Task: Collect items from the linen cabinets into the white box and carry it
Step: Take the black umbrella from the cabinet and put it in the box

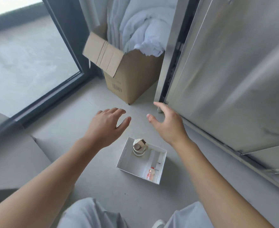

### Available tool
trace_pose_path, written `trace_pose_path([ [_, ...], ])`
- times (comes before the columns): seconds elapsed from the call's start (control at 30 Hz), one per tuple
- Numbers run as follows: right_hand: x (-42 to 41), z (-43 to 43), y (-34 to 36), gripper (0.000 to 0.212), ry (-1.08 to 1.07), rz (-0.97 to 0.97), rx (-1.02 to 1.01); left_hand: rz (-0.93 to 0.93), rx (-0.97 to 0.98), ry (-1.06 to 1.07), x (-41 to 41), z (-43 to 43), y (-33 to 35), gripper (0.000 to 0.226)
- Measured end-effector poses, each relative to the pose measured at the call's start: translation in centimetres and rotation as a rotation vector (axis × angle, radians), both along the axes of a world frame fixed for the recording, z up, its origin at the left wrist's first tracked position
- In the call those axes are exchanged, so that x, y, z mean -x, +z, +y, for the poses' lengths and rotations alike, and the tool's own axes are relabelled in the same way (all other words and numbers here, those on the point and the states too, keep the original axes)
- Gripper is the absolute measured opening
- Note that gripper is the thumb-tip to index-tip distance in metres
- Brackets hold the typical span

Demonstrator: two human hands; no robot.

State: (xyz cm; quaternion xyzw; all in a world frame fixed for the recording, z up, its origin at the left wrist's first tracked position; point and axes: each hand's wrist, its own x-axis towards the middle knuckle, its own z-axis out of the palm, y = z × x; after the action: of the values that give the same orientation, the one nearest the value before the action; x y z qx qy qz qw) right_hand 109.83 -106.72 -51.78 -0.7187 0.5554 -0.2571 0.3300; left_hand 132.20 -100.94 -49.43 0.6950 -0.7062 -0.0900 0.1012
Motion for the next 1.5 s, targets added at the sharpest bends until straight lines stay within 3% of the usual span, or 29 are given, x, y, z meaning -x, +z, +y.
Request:
trace_pose_path([
  [0.27, 1.8, 0.7, 26.0, 0.047, -0.017, 0.075, 0.025, 0.005, 0.072, 0.022, 0.9, 0.4, 25.6, 0.057],
  [0.47, 3.6, 2.4, 38.8, 0.059, -0.047, 0.066, 0.068, -0.021, 0.159, -0.045, 3.5, 1.3, 37.2, 0.052],
  [0.67, 6.0, 4.9, 45.8, 0.06, -0.082, 0.033, 0.149, 0.008, 0.303, -0.094, 5.2, 2.9, 44.7, 0.045],
  [0.87, 9.1, 6.9, 52.3, 0.058, -0.137, 0.028, 0.272, 0.056, 0.398, -0.132, 7.6, 3.9, 51.1, 0.06],
  [0.97, 11.6, 8.1, 55.3, 0.061, -0.195, 0.041, 0.326, 0.054, 0.457, -0.198, 9.7, 3.5, 54.0, 0.053],
  [1.27, 22.1, 15.4, 63.1, 0.061, -0.619, 0.146, 0.435, 0.106, 0.572, -0.532, 17.7, -0.4, 62.0, 0.049],
  [1.5, 27.7, 29.1, 64.0, 0.062, -1.045, 0.22, 0.399, 0.247, 0.521, -1.022, 31.4, 2.5, 63.8, 0.047],
])
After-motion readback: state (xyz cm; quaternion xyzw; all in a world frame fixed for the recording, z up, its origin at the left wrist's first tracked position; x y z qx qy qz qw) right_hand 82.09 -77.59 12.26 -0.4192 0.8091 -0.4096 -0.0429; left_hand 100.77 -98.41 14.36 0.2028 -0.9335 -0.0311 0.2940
